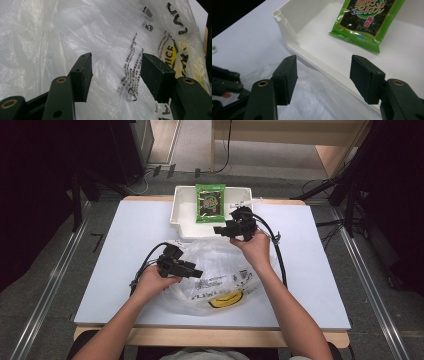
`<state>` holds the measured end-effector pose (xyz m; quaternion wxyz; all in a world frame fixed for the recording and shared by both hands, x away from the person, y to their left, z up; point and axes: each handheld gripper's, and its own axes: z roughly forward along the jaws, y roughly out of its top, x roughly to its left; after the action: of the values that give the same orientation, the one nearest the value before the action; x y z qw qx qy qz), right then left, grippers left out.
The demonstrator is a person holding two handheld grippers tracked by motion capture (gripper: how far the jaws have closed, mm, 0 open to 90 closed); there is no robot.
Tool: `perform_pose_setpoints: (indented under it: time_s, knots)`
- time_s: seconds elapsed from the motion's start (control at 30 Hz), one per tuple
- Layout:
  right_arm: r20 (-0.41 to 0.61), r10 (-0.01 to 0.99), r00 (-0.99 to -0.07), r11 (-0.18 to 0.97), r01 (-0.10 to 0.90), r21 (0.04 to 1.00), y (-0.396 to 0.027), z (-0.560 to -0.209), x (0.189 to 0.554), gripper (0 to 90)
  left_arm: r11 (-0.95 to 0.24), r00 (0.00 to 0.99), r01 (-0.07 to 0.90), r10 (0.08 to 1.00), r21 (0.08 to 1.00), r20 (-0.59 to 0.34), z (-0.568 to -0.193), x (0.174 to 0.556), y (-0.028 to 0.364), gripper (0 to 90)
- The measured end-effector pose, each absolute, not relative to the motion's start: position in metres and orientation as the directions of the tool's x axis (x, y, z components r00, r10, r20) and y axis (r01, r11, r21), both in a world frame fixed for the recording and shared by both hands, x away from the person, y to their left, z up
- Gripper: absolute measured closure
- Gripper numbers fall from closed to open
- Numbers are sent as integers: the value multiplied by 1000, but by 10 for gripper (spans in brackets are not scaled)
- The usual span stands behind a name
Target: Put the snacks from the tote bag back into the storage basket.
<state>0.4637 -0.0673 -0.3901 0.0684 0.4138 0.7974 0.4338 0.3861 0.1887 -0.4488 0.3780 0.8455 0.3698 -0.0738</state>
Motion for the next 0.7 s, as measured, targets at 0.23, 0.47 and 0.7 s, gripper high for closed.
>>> perform_pose_setpoints:
  time_s: [0.23, 0.47, 0.7]
  knots:
    - [254, 702, -666, 296, 596, 747, -73, -401, 438, 402, -445, 717, 681, 569, 582, -404, -449, 387, 189, 439]
    - [248, 688, -682, 319, 591, 741, -72, -411, 416, 401, -442, 715, 681, 572, 583, -402, -449, 386, 188, 439]
    - [247, 671, -699, 337, 585, 738, -72, -421, 394, 402, -446, 718, 679, 569, 582, -402, -449, 388, 188, 439]
